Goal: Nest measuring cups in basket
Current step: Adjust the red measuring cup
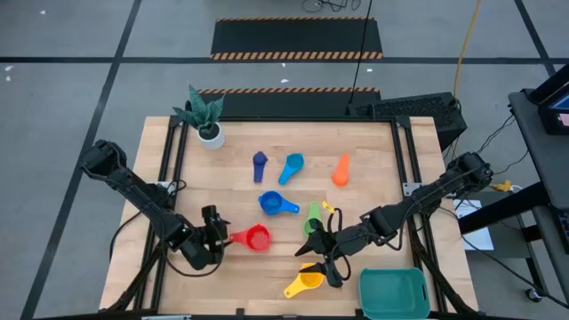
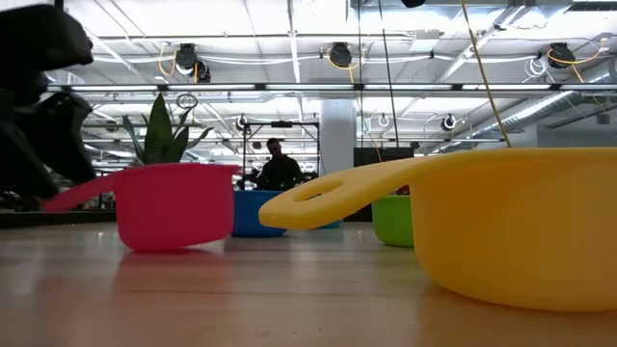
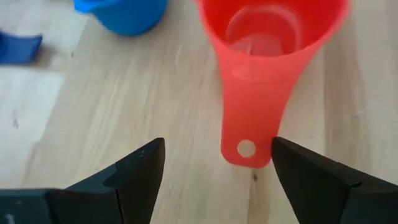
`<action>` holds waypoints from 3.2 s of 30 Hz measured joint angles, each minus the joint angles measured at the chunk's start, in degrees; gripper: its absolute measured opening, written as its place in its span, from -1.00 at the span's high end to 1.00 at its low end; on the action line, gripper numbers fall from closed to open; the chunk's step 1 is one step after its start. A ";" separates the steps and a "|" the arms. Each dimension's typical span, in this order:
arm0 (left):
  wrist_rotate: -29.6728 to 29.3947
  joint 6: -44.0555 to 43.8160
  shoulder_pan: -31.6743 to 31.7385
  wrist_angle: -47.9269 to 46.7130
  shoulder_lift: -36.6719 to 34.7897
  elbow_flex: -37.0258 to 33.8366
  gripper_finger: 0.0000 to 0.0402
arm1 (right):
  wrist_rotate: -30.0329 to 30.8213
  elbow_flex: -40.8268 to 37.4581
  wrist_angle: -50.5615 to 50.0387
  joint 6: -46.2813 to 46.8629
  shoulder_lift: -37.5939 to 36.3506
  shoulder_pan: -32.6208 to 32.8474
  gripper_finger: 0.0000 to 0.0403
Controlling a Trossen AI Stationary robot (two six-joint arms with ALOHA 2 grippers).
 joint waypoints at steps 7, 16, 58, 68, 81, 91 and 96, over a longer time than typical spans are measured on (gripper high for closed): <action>1.49 -1.48 -0.63 6.50 0.00 -2.79 -0.48 | 0.00 0.00 0.00 -0.22 0.00 0.00 -0.04; 1.62 2.64 -0.98 14.33 0.00 -2.47 -0.47 | 0.00 0.00 -0.05 -0.24 0.00 0.00 -0.04; -3.52 -12.35 -4.70 13.66 7.70 -1.73 -0.47 | -0.02 0.02 -4.64 -0.02 0.00 0.00 -0.04; -5.81 -8.08 -1.67 21.26 14.94 -1.31 -0.47 | -0.02 0.02 -4.89 -0.04 -0.01 0.00 -0.04; -5.25 -0.25 5.39 26.06 15.17 -1.29 -0.18 | -0.02 0.02 -5.14 -0.15 -0.02 0.00 -0.04; -5.21 6.26 6.19 34.41 15.17 -1.27 -0.03 | -0.02 0.02 -5.16 -0.22 -0.02 0.00 -0.04; -5.16 7.24 6.19 34.59 15.17 -1.27 -0.12 | 0.26 0.02 -5.16 -0.24 -0.02 -0.02 -0.04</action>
